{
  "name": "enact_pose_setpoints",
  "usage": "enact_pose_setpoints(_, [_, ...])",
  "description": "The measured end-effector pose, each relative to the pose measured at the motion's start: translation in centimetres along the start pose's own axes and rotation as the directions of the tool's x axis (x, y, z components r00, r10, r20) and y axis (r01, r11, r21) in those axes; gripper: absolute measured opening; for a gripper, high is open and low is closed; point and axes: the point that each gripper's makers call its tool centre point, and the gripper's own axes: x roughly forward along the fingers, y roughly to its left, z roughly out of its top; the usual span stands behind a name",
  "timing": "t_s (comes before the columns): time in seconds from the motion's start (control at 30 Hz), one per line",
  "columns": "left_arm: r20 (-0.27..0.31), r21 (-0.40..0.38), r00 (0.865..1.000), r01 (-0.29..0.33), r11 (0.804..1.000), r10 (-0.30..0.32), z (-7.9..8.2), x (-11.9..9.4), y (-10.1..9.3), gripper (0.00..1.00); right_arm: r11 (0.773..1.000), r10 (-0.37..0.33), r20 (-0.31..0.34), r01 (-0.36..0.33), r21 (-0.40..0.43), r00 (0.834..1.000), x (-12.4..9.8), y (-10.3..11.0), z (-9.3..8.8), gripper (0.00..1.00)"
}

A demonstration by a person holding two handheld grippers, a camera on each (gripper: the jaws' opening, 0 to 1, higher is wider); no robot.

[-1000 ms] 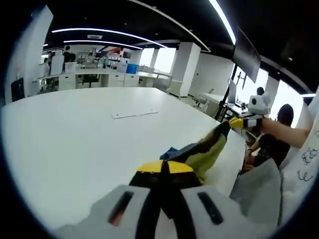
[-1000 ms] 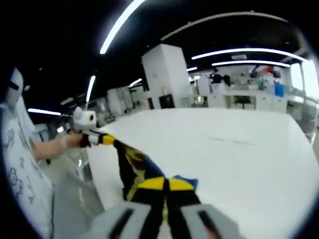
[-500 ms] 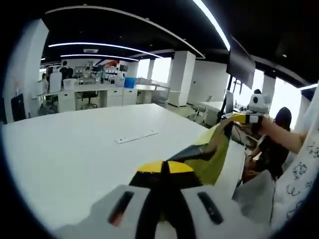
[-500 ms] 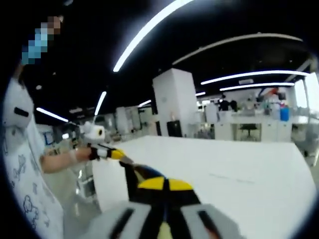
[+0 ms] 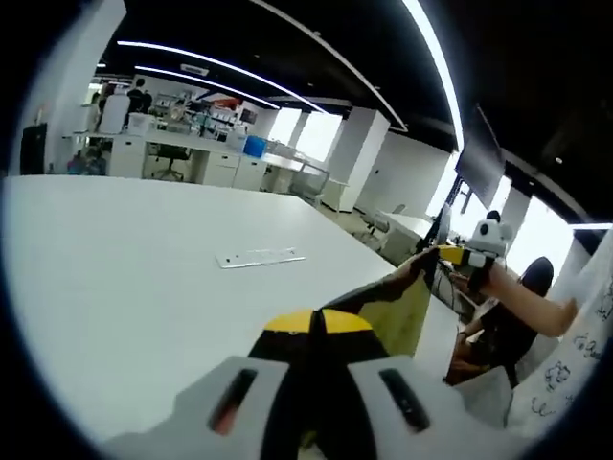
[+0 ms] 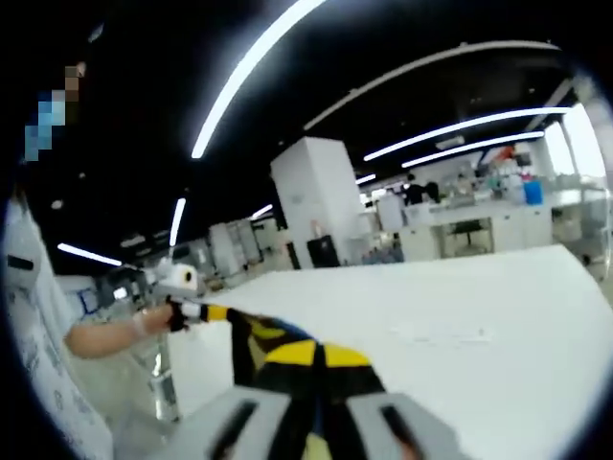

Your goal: Fold the garment on the visible template until the final outline fits inside the template.

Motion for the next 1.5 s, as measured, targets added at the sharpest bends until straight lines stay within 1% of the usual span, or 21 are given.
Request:
enact_pose_setpoints(0.03, [-0.011, -0.017, 1.0, -0.001, 1.0, 0.001, -0.2, 0.6, 0.5, 0.0, 0.999, -0.015, -0.023, 0.015, 0.029, 1.0, 0.6, -1.0, -0.6, 0.0])
enact_pose_setpoints(0.07, [-0.022, -0.046, 1.0, 0.002, 0.999, -0.003, -0.4, 1.1, 0.9, 0.0, 0.999, -0.017, -0.029, 0.018, 0.035, 0.999, 1.1, -1.5, -0.8, 0.0])
enact_pose_setpoints(0.13, [-0.035, -0.064, 0.999, -0.002, 0.998, -0.001, -0.7, 2.6, 2.3, 0.0, 0.998, -0.023, -0.049, 0.026, 0.061, 0.999, 2.1, -2.9, -1.6, 0.0])
enact_pose_setpoints(0.17, [-0.049, -0.096, 0.999, -0.008, 0.995, 0.003, -1.1, 3.4, 3.1, 0.0, 0.997, -0.025, -0.06, 0.029, 0.072, 0.998, 2.5, -3.5, -1.9, 0.0])
enact_pose_setpoints(0.23, [-0.059, -0.104, 0.998, -0.007, 0.995, 0.001, -1.4, 4.4, 4.1, 0.0, 0.995, -0.034, -0.088, 0.042, 0.091, 0.996, 3.5, -4.8, -2.8, 0.0])
enact_pose_setpoints(0.3, [-0.071, -0.129, 0.997, -0.015, 0.992, 0.006, -1.8, 5.7, 5.1, 0.0, 0.996, -0.04, -0.117, 0.049, 0.072, 0.992, 4.5, -6.1, -3.7, 0.0])
enact_pose_setpoints(0.33, [-0.075, -0.133, 0.997, -0.019, 0.991, 0.009, -1.9, 6.2, 5.6, 0.0, 0.995, -0.05, -0.14, 0.062, 0.078, 0.989, 5.1, -7.0, -4.3, 0.0])
enact_pose_setpoints(0.4, [-0.093, -0.149, 0.996, -0.031, 0.988, 0.017, -2.5, 7.5, 6.9, 0.0, 0.994, -0.05, -0.155, 0.065, 0.093, 0.987, 6.0, -8.3, -4.7, 0.0])
enact_pose_setpoints(0.43, [-0.109, -0.165, 0.994, -0.039, 0.986, 0.021, -2.9, 8.3, 7.6, 0.0, 0.992, -0.063, -0.181, 0.081, 0.092, 0.981, 6.6, -9.2, -5.3, 0.0])
enact_pose_setpoints(0.5, [-0.134, -0.171, 0.991, -0.041, 0.985, 0.018, -3.6, 9.6, 8.5, 0.0, 0.993, -0.072, -0.213, 0.09, 0.073, 0.974, 7.2, -10.1, -6.3, 0.0])
enact_pose_setpoints(0.53, [-0.143, -0.171, 0.989, -0.045, 0.984, 0.021, -3.8, 9.9, 8.8, 0.0, 0.992, -0.079, -0.217, 0.098, 0.079, 0.973, 7.8, -11.0, -6.5, 0.0])
enact_pose_setpoints(0.6, [-0.183, -0.173, 0.983, -0.065, 0.983, 0.033, -4.8, 11.0, 9.8, 0.0, 0.988, -0.088, -0.238, 0.115, 0.101, 0.967, 8.9, -12.4, -7.5, 0.0])
enact_pose_setpoints(0.7, [-0.214, -0.195, 0.976, -0.085, 0.977, 0.042, -5.8, 12.7, 11.4, 0.0, 0.986, -0.108, -0.273, 0.138, 0.093, 0.956, 10.4, -14.2, -9.0, 0.0])
enact_pose_setpoints(0.87, [-0.261, -0.22, 0.963, -0.133, 0.966, 0.073, -7.5, 14.8, 13.6, 0.0, 0.979, -0.137, -0.35, 0.181, 0.096, 0.927, 12.3, -17.5, -12.4, 0.0])
enact_pose_setpoints(0.93, [-0.27, -0.234, 0.959, -0.154, 0.96, 0.088, -8.1, 15.4, 14.3, 0.0, 0.976, -0.146, -0.365, 0.195, 0.101, 0.919, 12.8, -18.2, -13.3, 0.0])
enact_pose_setpoints(1.07, [-0.289, -0.239, 0.952, -0.175, 0.955, 0.101, -9.2, 16.1, 15.1, 0.0, 0.974, -0.148, -0.385, 0.202, 0.104, 0.911, 13.7, -18.8, -14.6, 0.0])
enact_pose_setpoints(1.1, [-0.302, -0.24, 0.947, -0.184, 0.953, 0.107, -9.6, 16.3, 15.4, 0.0, 0.973, -0.153, -0.394, 0.208, 0.099, 0.906, 13.9, -19.2, -15.0, 0.0])
enact_pose_setpoints(1.17, [-0.315, -0.242, 0.943, -0.191, 0.951, 0.109, -10.1, 16.4, 15.6, 0.0, 0.971, -0.16, -0.408, 0.218, 0.101, 0.899, 14.1, -19.5, -15.8, 0.0])
enact_pose_setpoints(1.23, [-0.317, -0.246, 0.942, -0.194, 0.95, 0.111, -10.3, 16.4, 15.6, 0.0, 0.967, -0.165, -0.411, 0.229, 0.111, 0.897, 14.2, -19.6, -16.2, 0.0])
enact_pose_setpoints(1.4, [-0.33, -0.226, 0.937, -0.196, 0.954, 0.115, -10.6, 16.0, 15.7, 0.0, 0.967, -0.165, -0.422, 0.229, 0.107, 0.891, 14.2, -19.4, -17.0, 0.0])
enact_pose_setpoints(1.5, [-0.335, -0.186, 0.934, -0.194, 0.963, 0.124, -10.8, 15.9, 15.7, 0.0, 0.968, -0.166, -0.429, 0.229, 0.101, 0.888, 14.2, -19.3, -17.2, 0.0])
